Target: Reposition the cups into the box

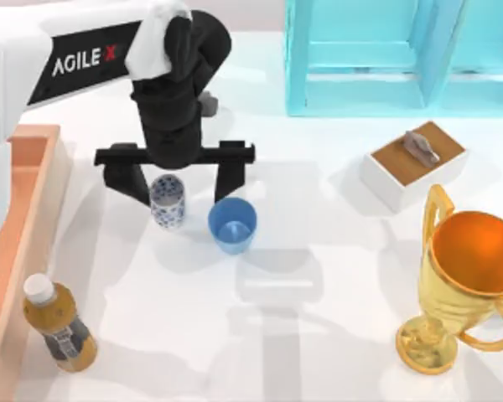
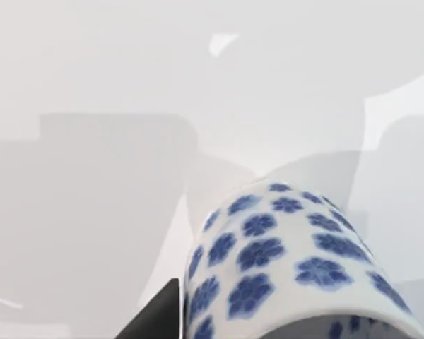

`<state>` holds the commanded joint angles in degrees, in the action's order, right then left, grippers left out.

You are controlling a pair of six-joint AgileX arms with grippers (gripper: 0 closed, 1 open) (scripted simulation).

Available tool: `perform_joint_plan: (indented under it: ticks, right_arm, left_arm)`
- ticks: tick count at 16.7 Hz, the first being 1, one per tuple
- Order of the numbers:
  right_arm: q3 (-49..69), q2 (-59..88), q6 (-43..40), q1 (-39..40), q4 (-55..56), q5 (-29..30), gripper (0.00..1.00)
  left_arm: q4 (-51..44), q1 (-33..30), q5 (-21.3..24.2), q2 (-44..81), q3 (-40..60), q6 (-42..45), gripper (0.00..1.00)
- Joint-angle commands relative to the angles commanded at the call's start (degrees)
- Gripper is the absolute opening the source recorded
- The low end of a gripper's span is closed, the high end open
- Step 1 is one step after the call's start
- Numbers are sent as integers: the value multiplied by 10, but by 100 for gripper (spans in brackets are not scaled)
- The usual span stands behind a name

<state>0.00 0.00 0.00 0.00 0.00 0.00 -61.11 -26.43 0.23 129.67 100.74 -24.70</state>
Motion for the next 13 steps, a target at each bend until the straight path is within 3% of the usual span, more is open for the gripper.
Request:
perform_joint_plan:
  ticks: [9,13]
  right_arm:
    - [0,0,0,0,0,0,100]
    - [0,0,0,0,0,0,100]
  left_arm:
    - [0,0,0,0,0,0,2]
    - [0,0,0,0,0,0,0]
